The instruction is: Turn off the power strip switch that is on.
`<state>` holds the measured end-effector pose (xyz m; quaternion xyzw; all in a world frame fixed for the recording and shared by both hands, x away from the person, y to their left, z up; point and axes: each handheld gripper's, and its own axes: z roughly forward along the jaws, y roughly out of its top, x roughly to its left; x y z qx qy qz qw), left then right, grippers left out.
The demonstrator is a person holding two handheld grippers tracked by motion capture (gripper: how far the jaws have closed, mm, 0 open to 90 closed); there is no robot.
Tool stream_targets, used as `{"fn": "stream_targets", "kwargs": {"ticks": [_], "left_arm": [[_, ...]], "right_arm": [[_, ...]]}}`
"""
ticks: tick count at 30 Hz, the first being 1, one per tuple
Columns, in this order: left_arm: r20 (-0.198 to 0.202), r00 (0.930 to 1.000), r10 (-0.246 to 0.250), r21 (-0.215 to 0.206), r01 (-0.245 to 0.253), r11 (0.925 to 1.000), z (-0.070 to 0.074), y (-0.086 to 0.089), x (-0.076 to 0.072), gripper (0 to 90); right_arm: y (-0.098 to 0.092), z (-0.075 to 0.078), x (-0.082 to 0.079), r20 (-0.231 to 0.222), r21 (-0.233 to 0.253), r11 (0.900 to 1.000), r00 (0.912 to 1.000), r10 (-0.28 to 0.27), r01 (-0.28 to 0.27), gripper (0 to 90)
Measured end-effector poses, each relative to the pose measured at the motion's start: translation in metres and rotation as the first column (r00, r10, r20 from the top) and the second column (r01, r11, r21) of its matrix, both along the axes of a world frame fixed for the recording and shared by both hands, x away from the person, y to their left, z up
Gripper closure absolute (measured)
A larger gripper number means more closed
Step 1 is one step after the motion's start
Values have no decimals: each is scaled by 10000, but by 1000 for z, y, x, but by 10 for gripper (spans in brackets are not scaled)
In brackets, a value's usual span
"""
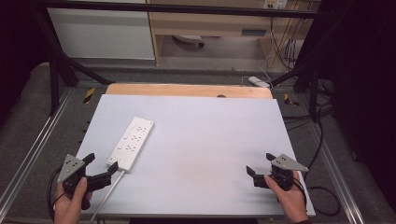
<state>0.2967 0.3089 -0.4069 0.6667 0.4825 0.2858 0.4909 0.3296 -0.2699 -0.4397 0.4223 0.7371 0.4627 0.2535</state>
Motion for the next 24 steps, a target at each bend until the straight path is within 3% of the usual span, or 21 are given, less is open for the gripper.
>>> {"fn": "stream_targets", "kwargs": {"ticks": [10, 17, 24], "left_arm": [[29, 10000, -71, -22, 71, 10000, 1, -1, 0, 56], [680, 9976, 102, -254, -85, 9996, 6, -1, -3, 59], [884, 9960, -128, -158, 143, 9998, 7, -8, -2, 60]], "right_arm": [[0, 4, 0, 312, 236, 9997, 9995, 10, -17, 55], [-1, 5, 0, 395, 414, 9991, 9992, -107, 91, 53], [0, 6, 0, 505, 324, 9995, 9987, -34, 18, 49]]}}
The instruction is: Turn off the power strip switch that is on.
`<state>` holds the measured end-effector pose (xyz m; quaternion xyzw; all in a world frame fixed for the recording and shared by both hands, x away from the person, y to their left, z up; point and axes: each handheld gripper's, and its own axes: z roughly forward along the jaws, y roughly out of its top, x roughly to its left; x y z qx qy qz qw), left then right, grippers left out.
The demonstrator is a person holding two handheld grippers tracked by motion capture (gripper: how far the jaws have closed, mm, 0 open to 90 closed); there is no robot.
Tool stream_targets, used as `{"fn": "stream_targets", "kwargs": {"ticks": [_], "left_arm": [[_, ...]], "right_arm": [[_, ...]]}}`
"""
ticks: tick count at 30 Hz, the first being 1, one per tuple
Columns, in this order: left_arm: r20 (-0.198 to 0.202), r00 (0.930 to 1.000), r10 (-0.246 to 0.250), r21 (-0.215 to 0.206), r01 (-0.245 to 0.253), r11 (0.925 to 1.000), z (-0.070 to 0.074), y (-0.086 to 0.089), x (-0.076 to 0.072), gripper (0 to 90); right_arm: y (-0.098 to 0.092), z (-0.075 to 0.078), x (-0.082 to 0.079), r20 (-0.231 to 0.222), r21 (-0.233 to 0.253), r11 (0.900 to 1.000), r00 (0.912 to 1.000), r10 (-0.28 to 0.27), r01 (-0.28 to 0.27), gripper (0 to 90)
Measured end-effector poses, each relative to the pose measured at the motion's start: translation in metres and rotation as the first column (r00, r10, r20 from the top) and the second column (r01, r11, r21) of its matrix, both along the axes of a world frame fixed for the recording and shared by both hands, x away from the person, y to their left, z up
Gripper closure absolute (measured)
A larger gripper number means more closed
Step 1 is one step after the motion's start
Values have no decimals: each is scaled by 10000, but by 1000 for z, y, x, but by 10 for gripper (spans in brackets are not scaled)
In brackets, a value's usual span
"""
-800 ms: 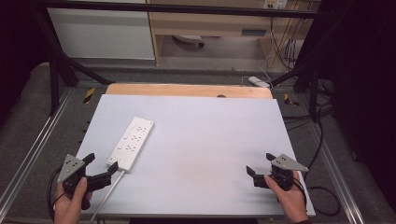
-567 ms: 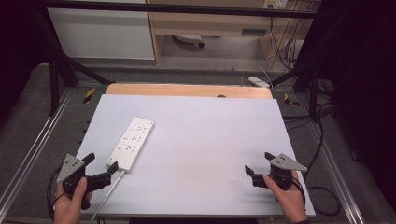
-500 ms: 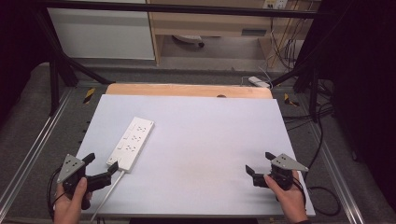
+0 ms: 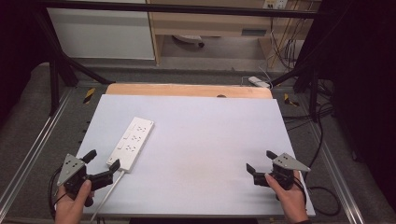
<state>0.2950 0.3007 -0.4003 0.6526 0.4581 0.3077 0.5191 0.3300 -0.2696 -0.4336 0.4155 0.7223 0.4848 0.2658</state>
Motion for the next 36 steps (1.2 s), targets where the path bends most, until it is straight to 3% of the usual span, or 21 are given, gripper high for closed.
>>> {"fn": "stream_targets", "kwargs": {"ticks": [19, 32, 36], "left_arm": [[564, 9983, -152, -244, 166, 9996, 10, -4, -4, 62], [437, 9984, -359, -234, 370, 9990, 27, -5, 13, 65], [686, 9968, -408, -153, 420, 9990, 33, -6, 17, 64]], "right_arm": [[1, 1, 0, -16, 107, 9999, 10000, -2, 2, 46], [-1, 2, 1, -56, 330, 9994, 9999, -118, 119, 31], [-1, 2, 2, -27, 309, 9995, 10000, -75, 75, 26]]}}
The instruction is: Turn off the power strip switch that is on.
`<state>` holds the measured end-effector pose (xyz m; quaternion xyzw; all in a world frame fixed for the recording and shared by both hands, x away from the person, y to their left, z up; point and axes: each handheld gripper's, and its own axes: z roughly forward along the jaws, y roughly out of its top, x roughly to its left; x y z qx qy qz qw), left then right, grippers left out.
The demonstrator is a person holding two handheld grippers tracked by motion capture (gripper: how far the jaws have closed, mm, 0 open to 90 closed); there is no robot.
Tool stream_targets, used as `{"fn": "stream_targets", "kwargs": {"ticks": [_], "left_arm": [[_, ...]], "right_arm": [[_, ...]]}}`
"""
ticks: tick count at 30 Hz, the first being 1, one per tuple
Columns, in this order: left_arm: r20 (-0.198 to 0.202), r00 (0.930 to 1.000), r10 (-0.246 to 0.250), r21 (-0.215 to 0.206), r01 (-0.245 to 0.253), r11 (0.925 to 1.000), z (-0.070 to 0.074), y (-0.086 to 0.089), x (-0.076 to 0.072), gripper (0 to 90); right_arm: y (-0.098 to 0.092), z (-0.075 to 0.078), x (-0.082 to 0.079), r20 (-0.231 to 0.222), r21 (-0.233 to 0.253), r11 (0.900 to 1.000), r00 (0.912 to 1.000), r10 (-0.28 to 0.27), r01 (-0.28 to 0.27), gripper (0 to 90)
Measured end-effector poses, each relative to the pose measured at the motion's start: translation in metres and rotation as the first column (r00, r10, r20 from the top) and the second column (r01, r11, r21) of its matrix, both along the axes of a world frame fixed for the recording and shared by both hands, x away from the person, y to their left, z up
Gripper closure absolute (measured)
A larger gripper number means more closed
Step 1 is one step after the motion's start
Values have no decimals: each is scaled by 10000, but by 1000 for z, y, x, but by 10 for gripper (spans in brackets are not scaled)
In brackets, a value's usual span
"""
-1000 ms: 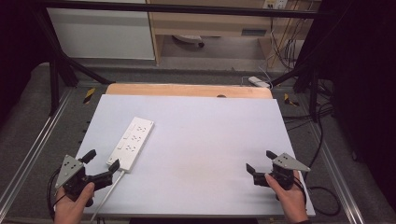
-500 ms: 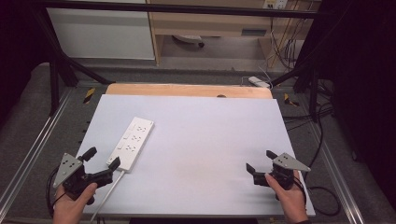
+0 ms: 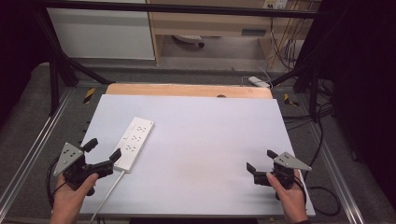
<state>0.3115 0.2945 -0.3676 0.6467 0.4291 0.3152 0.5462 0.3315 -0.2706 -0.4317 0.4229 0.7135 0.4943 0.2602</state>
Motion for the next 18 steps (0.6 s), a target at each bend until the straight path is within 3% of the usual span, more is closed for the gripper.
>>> {"fn": "stream_targets", "kwargs": {"ticks": [10, 18], "left_arm": [[-49, 10000, -81, 251, 82, 9997, 19, -10, 20, 68], [-158, 9998, -154, 313, 159, 9994, 26, -16, 37, 73]], "right_arm": [[1, 1, -1, 8, 167, 9997, 9999, 149, -149, 22], [1, 1, -1, 39, 175, 9997, 9999, 165, -166, 21]]}}
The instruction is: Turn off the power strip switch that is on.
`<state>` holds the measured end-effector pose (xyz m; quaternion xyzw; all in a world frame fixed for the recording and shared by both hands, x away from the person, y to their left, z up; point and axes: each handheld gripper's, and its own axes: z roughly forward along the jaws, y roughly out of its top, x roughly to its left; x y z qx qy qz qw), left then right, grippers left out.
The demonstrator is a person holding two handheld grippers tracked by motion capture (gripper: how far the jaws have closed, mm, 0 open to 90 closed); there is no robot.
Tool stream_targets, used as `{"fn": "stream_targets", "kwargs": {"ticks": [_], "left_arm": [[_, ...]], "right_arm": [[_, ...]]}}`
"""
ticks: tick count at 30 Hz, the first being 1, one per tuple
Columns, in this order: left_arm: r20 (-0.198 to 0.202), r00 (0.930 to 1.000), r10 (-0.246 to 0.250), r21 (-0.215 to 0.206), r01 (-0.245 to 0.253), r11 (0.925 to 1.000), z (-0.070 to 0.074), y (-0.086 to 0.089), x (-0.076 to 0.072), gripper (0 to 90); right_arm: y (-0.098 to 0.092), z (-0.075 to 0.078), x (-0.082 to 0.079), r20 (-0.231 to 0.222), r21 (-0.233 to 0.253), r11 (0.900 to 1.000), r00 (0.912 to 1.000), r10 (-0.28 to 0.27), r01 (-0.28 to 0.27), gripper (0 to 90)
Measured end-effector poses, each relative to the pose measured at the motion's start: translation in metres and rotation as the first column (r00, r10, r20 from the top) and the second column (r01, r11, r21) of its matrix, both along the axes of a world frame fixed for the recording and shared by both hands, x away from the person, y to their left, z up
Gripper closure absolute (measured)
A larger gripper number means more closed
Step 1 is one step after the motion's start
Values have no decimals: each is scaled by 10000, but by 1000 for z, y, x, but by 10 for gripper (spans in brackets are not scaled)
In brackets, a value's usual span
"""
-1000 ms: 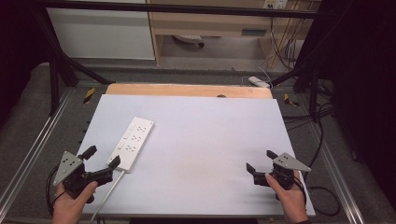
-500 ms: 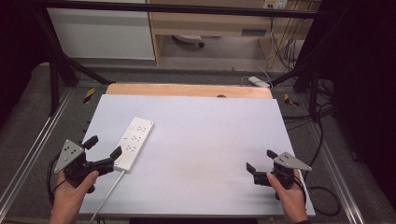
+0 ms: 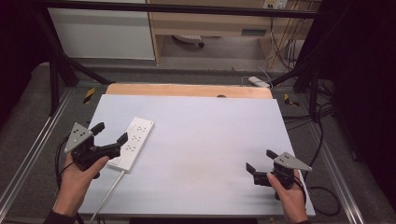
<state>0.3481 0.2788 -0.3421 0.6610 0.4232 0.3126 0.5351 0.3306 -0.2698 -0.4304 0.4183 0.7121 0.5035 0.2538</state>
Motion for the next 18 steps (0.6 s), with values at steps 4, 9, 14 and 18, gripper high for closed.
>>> {"fn": "stream_targets", "kwargs": {"ticks": [4, 9, 14, 18], "left_arm": [[-30, 9999, -102, 16, 102, 9999, 2, -2, 7, 72], [-55, 9999, -147, 85, 147, 9999, 4, -4, 16, 78], [-173, 9998, 22, 50, -21, 10000, 2, -5, 24, 89], [-298, 9996, -19, 61, 20, 10000, 0, -7, 32, 96]], "right_arm": [[0, 0, 0, 20, 32, 10000, 10000, 14, -14, 20], [0, 0, -1, 28, 59, 10000, 10000, 58, -58, 20], [0, 1, -1, 52, 48, 10000, 10000, 74, -74, 20], [1, 1, -1, 53, 46, 10000, 10000, 84, -84, 19]]}}
